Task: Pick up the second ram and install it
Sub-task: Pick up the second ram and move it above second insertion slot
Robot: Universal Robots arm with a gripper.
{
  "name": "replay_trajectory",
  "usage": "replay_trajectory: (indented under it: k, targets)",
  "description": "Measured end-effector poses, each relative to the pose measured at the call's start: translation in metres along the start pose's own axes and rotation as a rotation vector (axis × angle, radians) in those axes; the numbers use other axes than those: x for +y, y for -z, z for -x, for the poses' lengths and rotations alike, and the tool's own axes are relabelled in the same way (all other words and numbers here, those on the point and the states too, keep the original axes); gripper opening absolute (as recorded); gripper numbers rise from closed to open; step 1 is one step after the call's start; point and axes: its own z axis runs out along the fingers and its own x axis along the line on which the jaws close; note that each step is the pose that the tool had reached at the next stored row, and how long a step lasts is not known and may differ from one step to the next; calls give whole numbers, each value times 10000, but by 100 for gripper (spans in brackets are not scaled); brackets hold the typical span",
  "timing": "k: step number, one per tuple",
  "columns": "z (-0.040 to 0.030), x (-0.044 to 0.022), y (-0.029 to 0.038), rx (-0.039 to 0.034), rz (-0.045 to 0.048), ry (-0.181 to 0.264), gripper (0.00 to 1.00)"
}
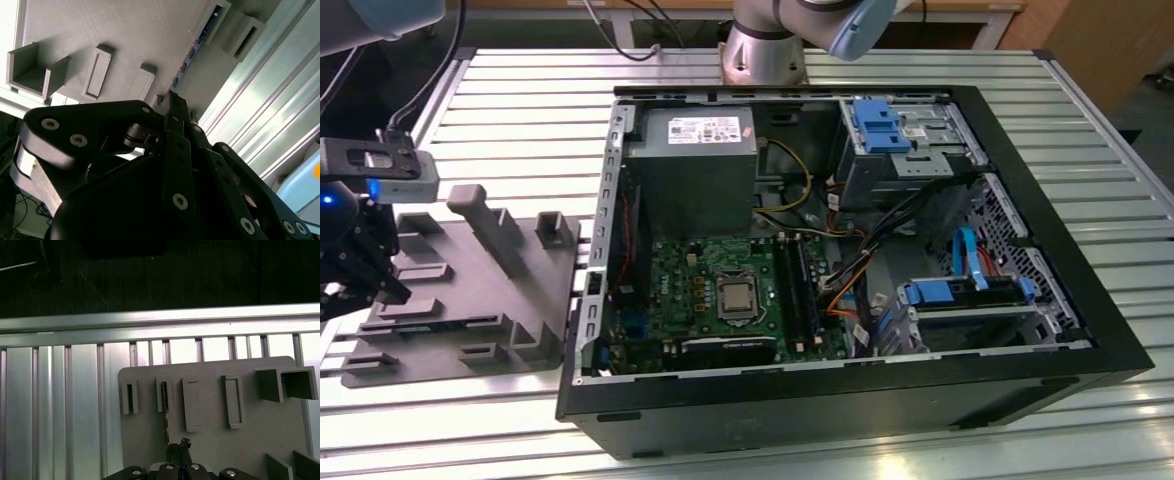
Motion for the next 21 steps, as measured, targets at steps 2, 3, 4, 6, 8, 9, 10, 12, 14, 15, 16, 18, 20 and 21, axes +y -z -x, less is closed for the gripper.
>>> replay_trajectory:
  k: [2, 3, 4, 6, 8, 9, 10, 12, 14, 15, 16, 18, 20, 21]
  targets:
    - [0, 0, -5, 0, 0, 0, 11]
    - [0, 0, -7, 0, 0, 0, 11]
    - [0, -1, -10, 0, 0, 0, 11]
    - [0, -1, -16, 0, 0, 1, 11]
    - [-1, -1, -23, 0, 0, 0, 11]
    - [-1, -1, -27, 0, 0, 0, 11]
    - [-1, -1, -31, -1, 0, 0, 11]
    - [-1, -2, -40, 0, 0, 0, 11]
    - [-1, -2, -47, 1, 1, 1, 11]
    - [-1, -2, -50, 1, 1, 1, 11]
    - [-1, -2, -54, 0, 0, 1, 11]
    - [-2, -3, -61, 0, 0, 1, 11]
    - [-2, -3, -67, 0, 1, 2, 11]
    - [-2, -3, -70, 1, 1, 2, 11]
